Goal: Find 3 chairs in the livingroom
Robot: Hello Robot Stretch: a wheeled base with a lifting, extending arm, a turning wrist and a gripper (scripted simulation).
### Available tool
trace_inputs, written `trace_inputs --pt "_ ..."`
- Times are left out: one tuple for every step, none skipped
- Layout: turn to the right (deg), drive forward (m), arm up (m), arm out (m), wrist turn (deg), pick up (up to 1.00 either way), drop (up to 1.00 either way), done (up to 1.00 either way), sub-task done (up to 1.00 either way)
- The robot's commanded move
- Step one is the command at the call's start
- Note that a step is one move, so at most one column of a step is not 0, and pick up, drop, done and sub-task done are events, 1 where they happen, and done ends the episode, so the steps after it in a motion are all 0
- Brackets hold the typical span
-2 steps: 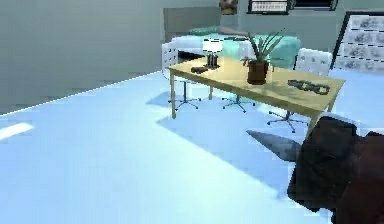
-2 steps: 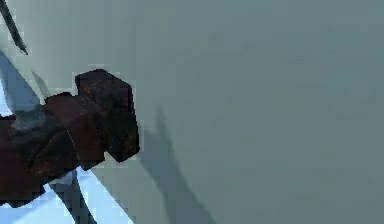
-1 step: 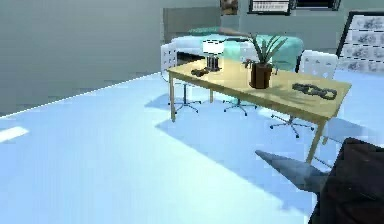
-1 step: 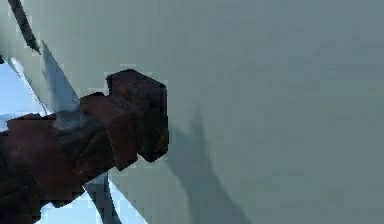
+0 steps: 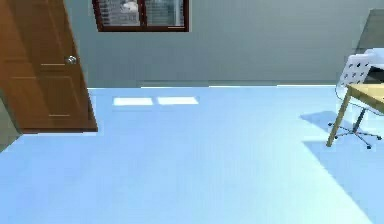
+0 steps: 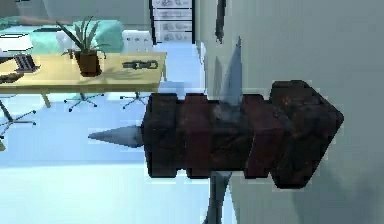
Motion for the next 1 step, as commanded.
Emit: trace_inputs --pt "-39.0 0.00 0.00 0.00 0.0 0.00 0.00 0.00 0.00"
